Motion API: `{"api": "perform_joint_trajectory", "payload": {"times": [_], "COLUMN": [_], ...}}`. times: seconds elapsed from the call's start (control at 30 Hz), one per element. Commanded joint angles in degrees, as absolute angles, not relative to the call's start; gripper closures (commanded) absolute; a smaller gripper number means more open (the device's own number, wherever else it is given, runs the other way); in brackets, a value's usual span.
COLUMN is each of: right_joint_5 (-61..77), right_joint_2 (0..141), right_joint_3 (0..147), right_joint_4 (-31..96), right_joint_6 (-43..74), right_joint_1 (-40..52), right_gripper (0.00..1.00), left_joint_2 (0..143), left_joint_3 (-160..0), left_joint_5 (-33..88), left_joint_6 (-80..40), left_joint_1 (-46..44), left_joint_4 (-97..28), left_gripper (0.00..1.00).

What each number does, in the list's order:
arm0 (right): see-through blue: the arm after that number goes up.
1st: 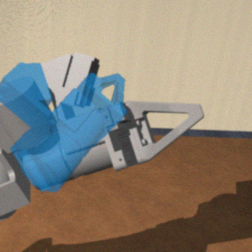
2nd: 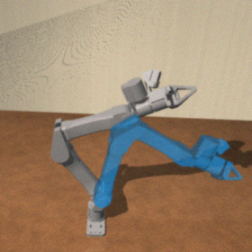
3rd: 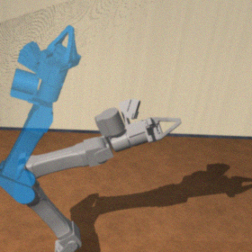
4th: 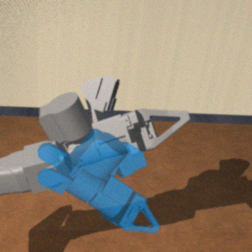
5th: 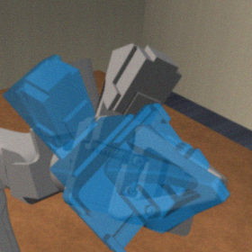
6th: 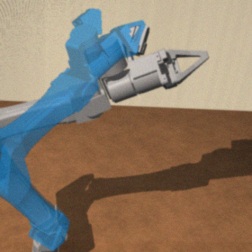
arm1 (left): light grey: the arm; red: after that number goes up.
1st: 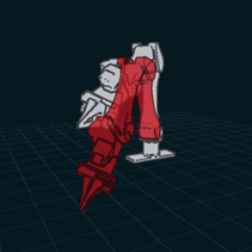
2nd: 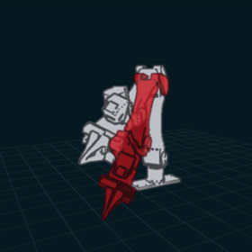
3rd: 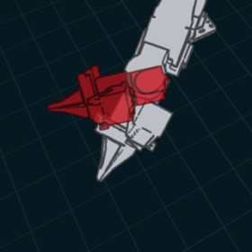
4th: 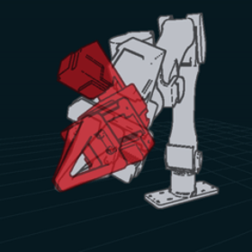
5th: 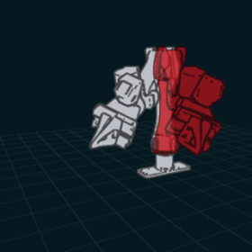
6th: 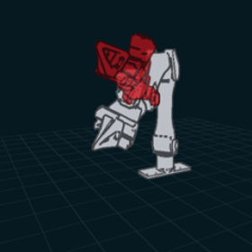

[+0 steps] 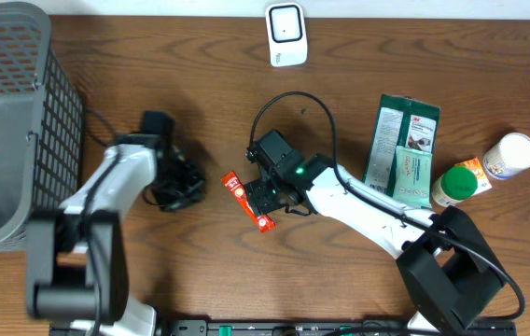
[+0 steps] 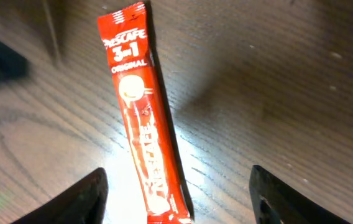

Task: Scan the item barcode
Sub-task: 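Grasp the Nescafe stick end with the right gripper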

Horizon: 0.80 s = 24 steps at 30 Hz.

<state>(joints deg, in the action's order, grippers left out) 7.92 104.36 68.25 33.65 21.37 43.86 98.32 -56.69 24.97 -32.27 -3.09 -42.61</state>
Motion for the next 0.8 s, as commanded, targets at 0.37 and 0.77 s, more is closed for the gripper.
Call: {"api": "perform_joint_trajectory", "payload": {"times": [0.37, 0.77], "right_joint_5": [1.85, -6.17], "right_joint_2": [110.89, 120.66], "right_joint_3": [80.55, 80.55], "right_joint_4": [38.17, 36.53], "right_joint_6": [10.15, 10.2], "right_joint_1": [48.05, 51.88], "right_gripper": [0.36, 0.49], "left_joint_2": [90.56, 90.56], "left_joint_3": [-56.71, -56.69], "left_joint_5": [5.69, 5.69], "left_joint_6": [-30.72, -30.7], "left_joint_1": [2.2, 2.17], "left_joint_4": [-41.5, -41.52], "left_gripper": [0.38, 0.23]}}
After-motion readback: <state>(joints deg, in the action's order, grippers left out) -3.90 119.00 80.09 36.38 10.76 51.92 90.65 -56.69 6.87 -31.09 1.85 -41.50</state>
